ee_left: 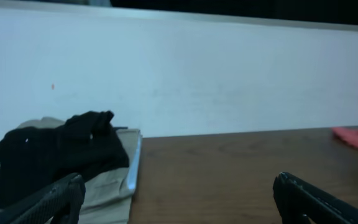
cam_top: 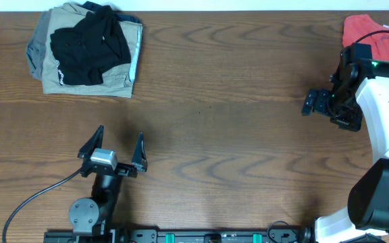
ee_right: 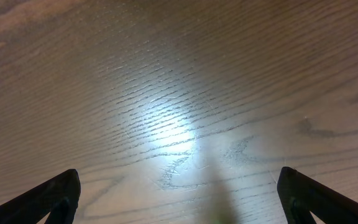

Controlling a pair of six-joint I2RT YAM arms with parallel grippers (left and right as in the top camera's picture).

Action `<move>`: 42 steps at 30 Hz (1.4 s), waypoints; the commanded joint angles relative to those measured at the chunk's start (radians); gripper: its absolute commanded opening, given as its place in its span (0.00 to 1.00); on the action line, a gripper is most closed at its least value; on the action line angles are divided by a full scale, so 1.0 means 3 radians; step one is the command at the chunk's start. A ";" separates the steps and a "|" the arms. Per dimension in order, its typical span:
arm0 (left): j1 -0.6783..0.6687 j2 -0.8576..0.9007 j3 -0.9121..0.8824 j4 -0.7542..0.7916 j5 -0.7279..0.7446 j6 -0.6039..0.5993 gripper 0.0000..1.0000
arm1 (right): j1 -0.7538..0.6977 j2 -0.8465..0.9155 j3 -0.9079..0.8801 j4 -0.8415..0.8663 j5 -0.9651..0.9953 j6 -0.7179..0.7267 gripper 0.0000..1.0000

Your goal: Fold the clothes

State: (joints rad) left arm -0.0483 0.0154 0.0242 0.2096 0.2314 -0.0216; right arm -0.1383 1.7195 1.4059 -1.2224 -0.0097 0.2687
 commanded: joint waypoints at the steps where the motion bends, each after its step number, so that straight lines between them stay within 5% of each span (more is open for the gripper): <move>1: 0.0045 -0.0047 -0.0067 -0.0017 -0.0078 0.0046 0.98 | 0.0004 -0.0009 0.0013 -0.0001 0.0019 -0.0039 0.99; 16: 0.0298 -0.0047 -0.0067 -0.0888 -0.0080 0.0046 0.98 | 0.0004 -0.0009 0.0013 -0.0001 0.0019 -0.0039 0.99; 42: 0.0298 -0.0038 -0.0067 -0.0870 -0.0078 0.0046 0.98 | 0.0004 -0.0009 0.0013 -0.0001 0.0019 -0.0039 0.99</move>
State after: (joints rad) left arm 0.0368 0.0105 0.0128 -0.0032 0.2020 -0.0212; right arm -0.1383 1.7195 1.4059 -1.2224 -0.0097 0.2687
